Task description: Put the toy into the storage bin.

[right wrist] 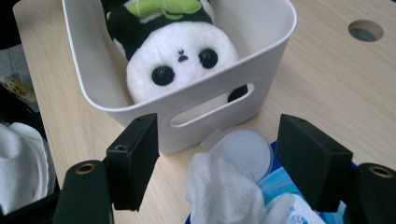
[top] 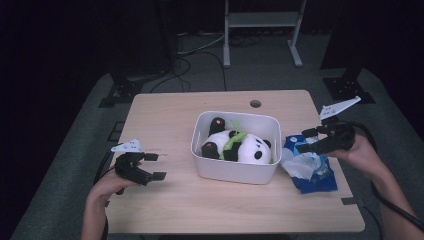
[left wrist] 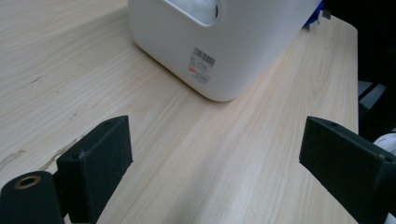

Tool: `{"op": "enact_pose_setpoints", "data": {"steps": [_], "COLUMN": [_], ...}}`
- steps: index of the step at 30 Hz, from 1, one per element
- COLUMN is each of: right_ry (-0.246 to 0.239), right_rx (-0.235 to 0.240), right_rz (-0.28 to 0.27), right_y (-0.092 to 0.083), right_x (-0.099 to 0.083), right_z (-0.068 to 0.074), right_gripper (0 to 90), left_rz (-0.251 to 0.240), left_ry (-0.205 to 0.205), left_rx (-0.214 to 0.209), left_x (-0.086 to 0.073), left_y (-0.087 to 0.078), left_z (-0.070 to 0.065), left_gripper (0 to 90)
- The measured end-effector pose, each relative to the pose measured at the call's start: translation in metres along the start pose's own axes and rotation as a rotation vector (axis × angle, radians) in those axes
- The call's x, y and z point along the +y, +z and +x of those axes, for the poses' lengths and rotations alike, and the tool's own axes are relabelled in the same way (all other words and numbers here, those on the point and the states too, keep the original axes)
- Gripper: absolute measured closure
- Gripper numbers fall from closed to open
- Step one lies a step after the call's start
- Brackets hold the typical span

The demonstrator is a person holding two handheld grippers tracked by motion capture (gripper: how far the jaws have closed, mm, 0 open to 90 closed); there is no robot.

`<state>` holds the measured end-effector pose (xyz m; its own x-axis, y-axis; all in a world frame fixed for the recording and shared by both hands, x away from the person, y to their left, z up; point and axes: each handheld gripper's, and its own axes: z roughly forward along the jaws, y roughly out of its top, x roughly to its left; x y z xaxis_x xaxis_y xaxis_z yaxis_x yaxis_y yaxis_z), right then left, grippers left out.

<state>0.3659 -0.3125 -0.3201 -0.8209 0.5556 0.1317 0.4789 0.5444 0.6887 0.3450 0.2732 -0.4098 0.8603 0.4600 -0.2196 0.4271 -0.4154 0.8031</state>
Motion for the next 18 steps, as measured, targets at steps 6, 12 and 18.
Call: {"op": "enact_pose_setpoints", "data": {"steps": [6,12,18], "right_ry": [0.031,0.049,0.07], "right_rx": [-0.003,-0.012,-0.018], "right_rz": [0.0,-0.019,-0.025], "right_y": [0.002,0.0,0.001], "right_x": [-0.017,-0.032,-0.045], "right_z": [0.0,0.002,0.004], "right_gripper": [28.8,28.7,28.7], "left_rz": [-0.001,-0.006,-0.007], "left_ry": [0.005,0.004,0.004], "left_rx": [0.002,0.006,0.009], "left_x": [0.0,0.0,0.0], "left_y": [0.001,-0.001,-0.001], "left_z": [-0.001,-0.001,-0.001], "left_gripper": [8.2,8.2,8.2]}}
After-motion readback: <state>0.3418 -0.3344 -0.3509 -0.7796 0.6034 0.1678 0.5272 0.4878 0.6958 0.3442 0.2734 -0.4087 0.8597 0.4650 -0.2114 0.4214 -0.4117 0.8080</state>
